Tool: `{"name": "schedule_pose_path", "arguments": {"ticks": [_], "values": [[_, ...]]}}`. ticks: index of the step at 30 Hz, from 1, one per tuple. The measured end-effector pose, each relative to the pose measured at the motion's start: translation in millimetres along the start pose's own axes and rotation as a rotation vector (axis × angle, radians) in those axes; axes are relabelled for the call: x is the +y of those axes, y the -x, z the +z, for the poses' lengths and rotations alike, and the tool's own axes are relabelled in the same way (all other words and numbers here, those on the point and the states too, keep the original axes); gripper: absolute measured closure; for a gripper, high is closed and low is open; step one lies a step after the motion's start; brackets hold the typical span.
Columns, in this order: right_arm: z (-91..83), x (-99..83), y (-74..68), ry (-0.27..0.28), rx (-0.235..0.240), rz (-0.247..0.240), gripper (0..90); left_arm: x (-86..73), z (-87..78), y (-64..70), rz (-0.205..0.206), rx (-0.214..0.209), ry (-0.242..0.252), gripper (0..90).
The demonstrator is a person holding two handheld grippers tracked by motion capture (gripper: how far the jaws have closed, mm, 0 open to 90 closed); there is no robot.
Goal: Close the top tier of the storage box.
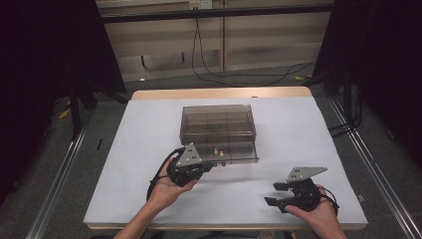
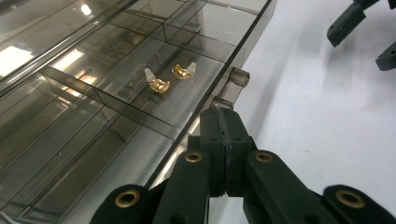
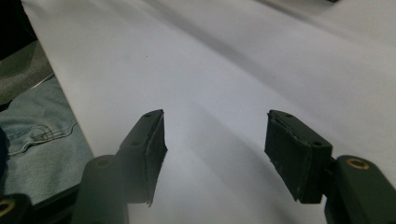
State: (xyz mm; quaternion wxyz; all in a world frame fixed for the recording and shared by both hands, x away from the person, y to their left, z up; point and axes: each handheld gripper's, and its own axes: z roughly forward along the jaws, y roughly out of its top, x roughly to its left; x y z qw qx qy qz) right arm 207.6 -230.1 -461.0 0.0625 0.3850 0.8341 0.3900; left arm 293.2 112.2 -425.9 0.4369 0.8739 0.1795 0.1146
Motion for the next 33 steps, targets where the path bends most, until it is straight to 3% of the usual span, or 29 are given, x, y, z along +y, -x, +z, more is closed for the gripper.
{"name": "schedule_pose_path", "arguments": {"ticks": [11, 21, 33], "values": [[-0.6, -0.5, 0.0, 0.006, 0.002, -0.003, 38.3, 3.9, 3.3, -6.5, -0.004, 0.028, -0.003, 90.0], [-0.9, -0.5, 1.4, 0.008, -0.002, -0.003, 38.1, 6.2, 10.5, -14.5, -0.054, 0.043, 0.023, 90.0], [1.9, 0.2, 9.8, 0.013, 0.008, 0.009, 38.1, 5.3, 13.6, -28.5, -0.085, 0.057, 0.026, 90.0]]}}
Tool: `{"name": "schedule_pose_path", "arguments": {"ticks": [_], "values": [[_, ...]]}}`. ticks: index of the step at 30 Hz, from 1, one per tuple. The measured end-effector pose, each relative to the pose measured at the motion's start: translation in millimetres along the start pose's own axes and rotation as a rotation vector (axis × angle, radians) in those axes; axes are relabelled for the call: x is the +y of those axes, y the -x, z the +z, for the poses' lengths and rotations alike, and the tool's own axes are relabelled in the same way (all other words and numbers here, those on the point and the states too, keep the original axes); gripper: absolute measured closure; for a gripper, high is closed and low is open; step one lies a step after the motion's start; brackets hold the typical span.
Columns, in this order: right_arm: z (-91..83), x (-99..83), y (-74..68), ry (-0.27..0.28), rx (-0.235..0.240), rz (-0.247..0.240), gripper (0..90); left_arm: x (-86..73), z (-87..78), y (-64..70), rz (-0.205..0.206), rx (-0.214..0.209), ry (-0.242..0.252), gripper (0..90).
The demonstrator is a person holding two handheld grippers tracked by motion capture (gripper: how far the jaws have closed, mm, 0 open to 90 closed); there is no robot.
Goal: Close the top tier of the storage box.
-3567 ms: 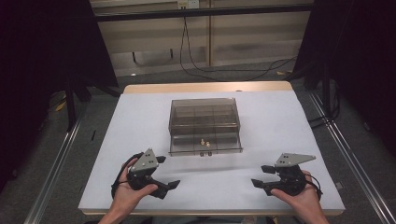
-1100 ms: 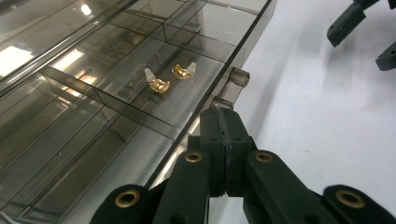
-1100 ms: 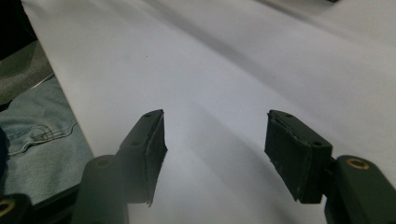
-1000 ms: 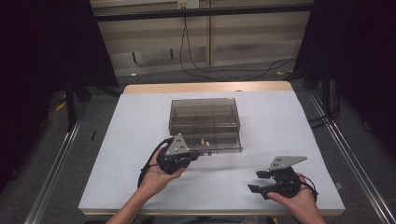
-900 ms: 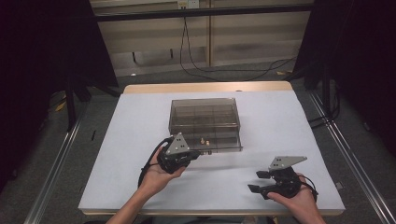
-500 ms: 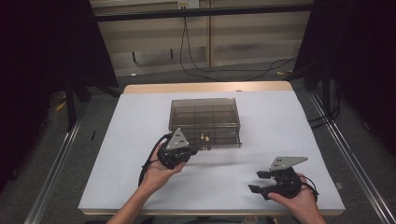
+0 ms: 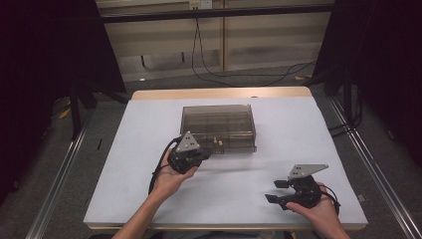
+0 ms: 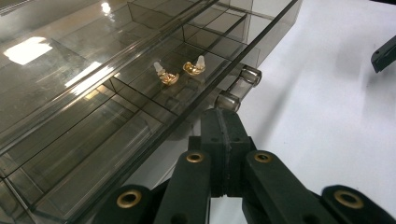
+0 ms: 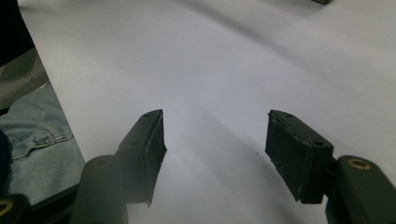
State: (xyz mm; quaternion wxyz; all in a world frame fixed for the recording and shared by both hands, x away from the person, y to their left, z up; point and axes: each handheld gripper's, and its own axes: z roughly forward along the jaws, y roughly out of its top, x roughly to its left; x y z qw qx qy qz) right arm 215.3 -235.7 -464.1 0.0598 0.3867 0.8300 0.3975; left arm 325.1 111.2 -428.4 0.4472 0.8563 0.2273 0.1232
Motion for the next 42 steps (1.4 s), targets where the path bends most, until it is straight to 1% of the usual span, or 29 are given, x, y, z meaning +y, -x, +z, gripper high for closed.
{"name": "schedule_pose_path", "arguments": {"ticks": [7, 10, 12, 14, 15, 16, 18, 19, 20, 21, 23, 24, 25, 26, 27, 28, 29, 30, 34, 36, 37, 39, 40, 42], "values": [[0.4, 1.0, -1.8, 0.004, 0.008, 0.001, 38.0, 0.2, 0.9, -1.7, -0.02, 0.008, 0.01, 90.0], [1.9, 1.0, -1.0, 0.003, 0.013, 0.002, 38.0, 0.2, 2.0, -2.4, -0.025, 0.003, 0.014, 90.0], [2.3, 1.0, -0.7, 0.002, 0.014, 0.004, 38.0, -0.1, 2.7, -4.1, -0.033, 0.005, 0.016, 90.0], [2.7, 1.3, -0.7, 0.0, 0.012, 0.012, 38.0, -0.1, 3.4, -7.3, -0.033, 0.01, 0.007, 90.0], [3.0, 1.4, -0.5, -0.001, 0.012, 0.012, 38.0, -0.3, 4.4, -8.5, -0.041, 0.006, 0.015, 90.0], [3.5, 1.5, -0.4, -0.003, 0.014, 0.011, 38.0, -0.1, 4.2, -8.9, -0.041, 0.012, 0.013, 90.0], [4.0, 1.6, -0.7, -0.005, 0.014, 0.007, 38.0, 0.2, 4.5, -8.5, -0.038, 0.007, 0.017, 90.0], [4.1, 1.5, -0.7, -0.005, 0.014, 0.002, 38.0, 1.0, 4.3, -8.0, -0.03, 0.017, 0.009, 90.0], [4.1, 1.4, -1.0, -0.006, 0.012, 0.0, 38.0, 2.1, 4.9, -8.2, -0.017, 0.016, 0.008, 90.0], [3.9, 1.4, -1.5, -0.007, 0.008, -0.001, 38.0, 3.5, 4.7, -7.8, -0.025, 0.018, 0.008, 90.0], [2.6, 1.1, -3.6, -0.011, 0.002, -0.003, 38.0, 6.6, 4.2, -8.6, -0.015, 0.021, 0.017, 90.0], [2.2, 0.9, -4.2, -0.007, 0.006, -0.009, 38.0, 7.9, 4.7, -7.8, -0.023, 0.014, 0.026, 90.0], [1.7, 0.8, -5.2, -0.006, 0.005, -0.011, 38.0, 9.1, 5.0, -8.0, -0.016, 0.012, 0.026, 90.0], [1.3, 0.8, -5.8, -0.005, 0.005, -0.011, 38.0, 9.7, 5.1, -7.7, -0.014, 0.02, 0.022, 90.0], [1.0, 0.9, -5.9, -0.004, 0.006, -0.011, 37.9, 9.8, 6.1, -7.5, -0.019, 0.023, 0.022, 90.0], [0.5, 0.8, -6.2, -0.005, 0.004, -0.005, 37.9, 9.4, 7.2, -8.5, -0.022, 0.016, 0.022, 90.0], [0.4, 0.7, -6.5, -0.002, 0.006, -0.005, 37.9, 9.3, 7.5, -8.6, -0.029, 0.028, 0.016, 90.0], [0.1, 0.7, -6.7, -0.002, 0.003, -0.008, 37.9, 9.0, 8.1, -10.0, -0.028, 0.023, 0.022, 90.0], [-1.9, 0.3, -9.6, 0.007, 0.004, -0.009, 37.9, 8.1, 9.3, -11.9, -0.039, 0.027, 0.02, 90.0], [-1.8, 0.3, -9.4, 0.002, -0.001, -0.012, 37.8, 8.2, 9.4, -12.8, -0.037, 0.031, 0.02, 90.0], [-1.4, 0.3, -9.2, 0.0, -0.003, -0.008, 37.2, 8.3, 9.7, -12.4, -0.044, 0.034, 0.015, 90.0], [-0.6, 0.5, -8.4, 0.0, -0.004, -0.008, 37.2, 7.7, 10.9, -14.0, -0.036, 0.032, 0.014, 90.0], [-0.4, 0.6, -8.1, 0.0, -0.004, -0.009, 37.2, 7.8, 11.4, -14.5, -0.032, 0.041, 0.006, 90.0], [-0.3, 0.8, -8.4, -0.002, -0.004, -0.008, 37.2, 7.8, 12.3, -16.0, -0.033, 0.045, 0.009, 90.0]]}}
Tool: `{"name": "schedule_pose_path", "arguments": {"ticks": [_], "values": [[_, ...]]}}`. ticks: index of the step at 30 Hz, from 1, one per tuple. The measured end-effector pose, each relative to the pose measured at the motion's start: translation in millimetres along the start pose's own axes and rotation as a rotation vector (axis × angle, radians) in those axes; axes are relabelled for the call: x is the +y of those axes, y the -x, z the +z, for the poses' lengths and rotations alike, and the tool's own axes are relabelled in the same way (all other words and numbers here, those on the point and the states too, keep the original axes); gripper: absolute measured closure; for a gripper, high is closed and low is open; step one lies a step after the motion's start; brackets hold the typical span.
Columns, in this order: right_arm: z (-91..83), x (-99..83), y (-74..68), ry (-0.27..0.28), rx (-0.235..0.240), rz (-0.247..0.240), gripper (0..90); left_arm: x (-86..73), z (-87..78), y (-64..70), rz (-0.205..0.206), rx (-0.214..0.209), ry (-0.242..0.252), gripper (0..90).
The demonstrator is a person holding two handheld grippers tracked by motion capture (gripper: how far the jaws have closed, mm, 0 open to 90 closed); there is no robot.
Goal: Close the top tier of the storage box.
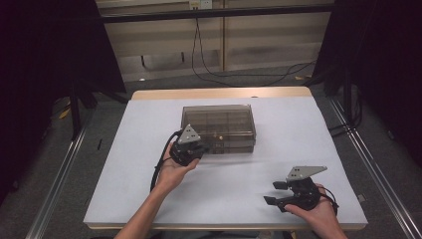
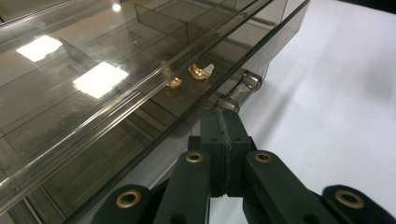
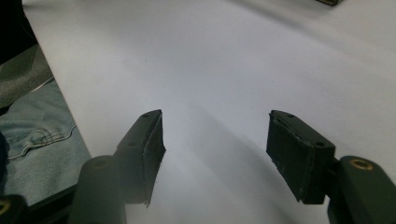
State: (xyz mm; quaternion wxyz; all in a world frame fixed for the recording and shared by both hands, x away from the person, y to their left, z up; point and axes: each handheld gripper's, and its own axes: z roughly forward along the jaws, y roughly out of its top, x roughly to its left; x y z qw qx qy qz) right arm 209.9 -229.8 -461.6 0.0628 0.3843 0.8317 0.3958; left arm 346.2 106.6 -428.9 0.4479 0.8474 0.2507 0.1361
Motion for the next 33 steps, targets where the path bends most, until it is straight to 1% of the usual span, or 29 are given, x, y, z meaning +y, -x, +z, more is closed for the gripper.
{"name": "schedule_pose_path", "arguments": {"ticks": [2, 3, 5, 7, 11, 13, 14, 19, 20, 21, 22, 23, 24, 26, 28, 30, 33], "values": [[0.0, -0.1, -0.4, 0.0, 0.001, -0.002, 37.2, -0.5, 1.3, -0.5, -0.016, -0.011, 0.0, 90.0], [-0.1, -0.2, -0.9, 0.0, -0.001, -0.003, 37.2, -0.5, 1.6, -0.7, -0.017, -0.002, -0.005, 90.0], [-0.5, -0.4, -1.6, -0.004, -0.001, -0.002, 37.2, -0.4, 2.0, -2.3, -0.006, 0.007, -0.006, 90.0], [-0.4, -0.5, -1.6, -0.005, -0.001, -0.004, 36.9, -0.9, 2.8, -2.2, -0.019, 0.002, -0.003, 90.0], [0.2, -0.5, -1.4, -0.005, -0.004, -0.002, 36.4, 0.0, 4.2, -3.9, -0.016, 0.021, -0.004, 90.0], [0.2, -0.3, -1.4, -0.004, -0.004, -0.001, 36.4, 0.0, 4.7, -4.5, -0.031, 0.015, -0.006, 89.9], [0.2, -0.4, -1.5, -0.005, -0.005, -0.002, 36.4, 0.0, 4.4, -5.3, -0.026, 0.022, -0.012, 89.9], [0.7, -0.4, -1.4, -0.007, -0.005, -0.004, 36.4, -0.2, 5.4, -7.9, -0.031, 0.028, -0.014, 89.7], [0.9, -0.3, -1.4, -0.007, -0.006, -0.005, 36.4, 0.5, 5.5, -8.1, -0.024, 0.034, -0.018, 89.6], [0.9, -0.3, -1.4, -0.009, -0.006, -0.005, 36.1, 1.2, 6.5, -7.4, -0.032, 0.029, -0.016, 89.1], [1.1, -0.2, -1.7, -0.011, -0.006, -0.001, 36.0, 2.4, 6.9, -8.3, -0.024, 0.031, -0.011, 88.9], [1.3, -0.3, -1.6, -0.01, -0.006, -0.005, 36.0, 3.9, 7.2, -7.7, -0.032, 0.03, -0.011, 88.7], [1.3, -0.3, -1.6, -0.01, -0.005, -0.005, 35.9, 5.4, 7.5, -8.3, -0.022, 0.03, -0.013, 88.3], [1.0, -0.4, -1.5, -0.008, -0.006, -0.008, 35.8, 7.7, 8.5, -6.9, -0.022, 0.03, -0.008, 87.9], [0.6, -0.5, -1.3, -0.008, -0.006, -0.008, 35.6, 8.7, 8.3, -7.0, -0.013, 0.031, -0.011, 87.3], [0.5, -0.7, -1.5, -0.01, -0.006, -0.006, 35.3, 7.9, 8.6, -7.3, -0.028, 0.025, -0.007, 87.0], [0.8, -0.8, -2.0, -0.011, -0.006, -0.008, 35.2, 7.8, 8.8, -8.1, -0.018, 0.037, -0.014, 86.8]]}}
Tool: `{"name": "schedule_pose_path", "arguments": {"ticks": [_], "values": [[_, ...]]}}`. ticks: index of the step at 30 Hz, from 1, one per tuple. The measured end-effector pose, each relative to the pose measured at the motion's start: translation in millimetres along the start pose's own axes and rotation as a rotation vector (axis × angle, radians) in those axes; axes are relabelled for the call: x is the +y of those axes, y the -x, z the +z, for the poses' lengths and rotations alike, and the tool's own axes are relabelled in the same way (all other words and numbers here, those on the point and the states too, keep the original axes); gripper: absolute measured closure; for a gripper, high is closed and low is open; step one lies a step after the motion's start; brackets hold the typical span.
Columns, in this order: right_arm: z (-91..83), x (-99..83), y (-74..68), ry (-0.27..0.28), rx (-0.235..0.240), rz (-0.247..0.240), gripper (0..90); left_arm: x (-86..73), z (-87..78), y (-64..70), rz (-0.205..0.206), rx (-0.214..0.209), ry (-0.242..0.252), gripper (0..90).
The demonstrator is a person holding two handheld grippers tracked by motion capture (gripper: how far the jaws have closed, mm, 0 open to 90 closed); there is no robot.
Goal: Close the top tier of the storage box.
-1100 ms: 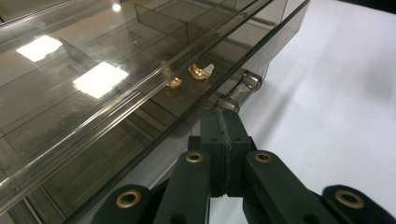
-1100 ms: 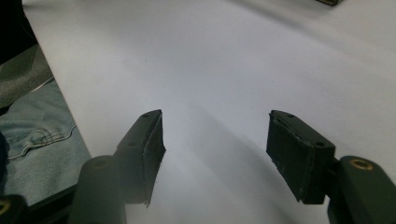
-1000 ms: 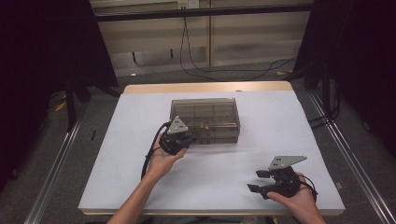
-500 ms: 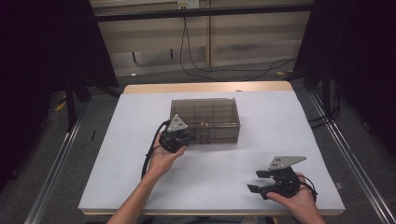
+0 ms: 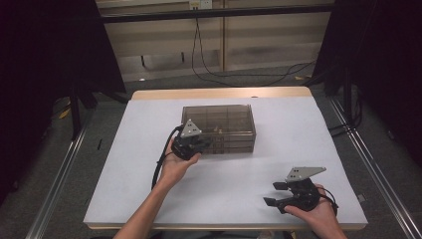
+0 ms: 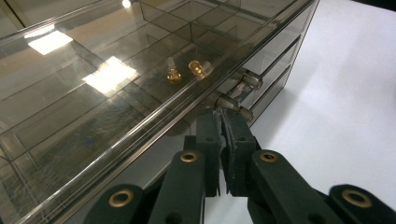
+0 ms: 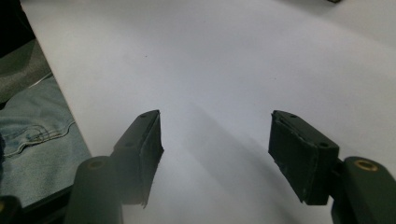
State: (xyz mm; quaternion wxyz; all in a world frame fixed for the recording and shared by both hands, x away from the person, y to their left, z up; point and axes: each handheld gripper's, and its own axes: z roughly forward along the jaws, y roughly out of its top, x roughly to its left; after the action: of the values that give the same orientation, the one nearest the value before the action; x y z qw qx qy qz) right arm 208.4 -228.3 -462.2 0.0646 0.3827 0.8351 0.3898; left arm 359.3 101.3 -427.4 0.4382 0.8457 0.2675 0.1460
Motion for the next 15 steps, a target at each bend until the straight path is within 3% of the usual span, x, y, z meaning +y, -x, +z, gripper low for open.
{"name": "schedule_pose_path", "arguments": {"ticks": [7, 15], "values": [[-0.3, 0.2, 0.1, -0.002, -0.001, 0.001, 35.3, -0.5, -0.4, 0.7, -0.004, -0.01, 0.007, 84.8], [-1.1, 0.6, 0.9, 0.008, -0.002, 0.002, 35.3, -0.2, -5.4, 4.0, 0.005, -0.033, 0.006, 74.3]]}}
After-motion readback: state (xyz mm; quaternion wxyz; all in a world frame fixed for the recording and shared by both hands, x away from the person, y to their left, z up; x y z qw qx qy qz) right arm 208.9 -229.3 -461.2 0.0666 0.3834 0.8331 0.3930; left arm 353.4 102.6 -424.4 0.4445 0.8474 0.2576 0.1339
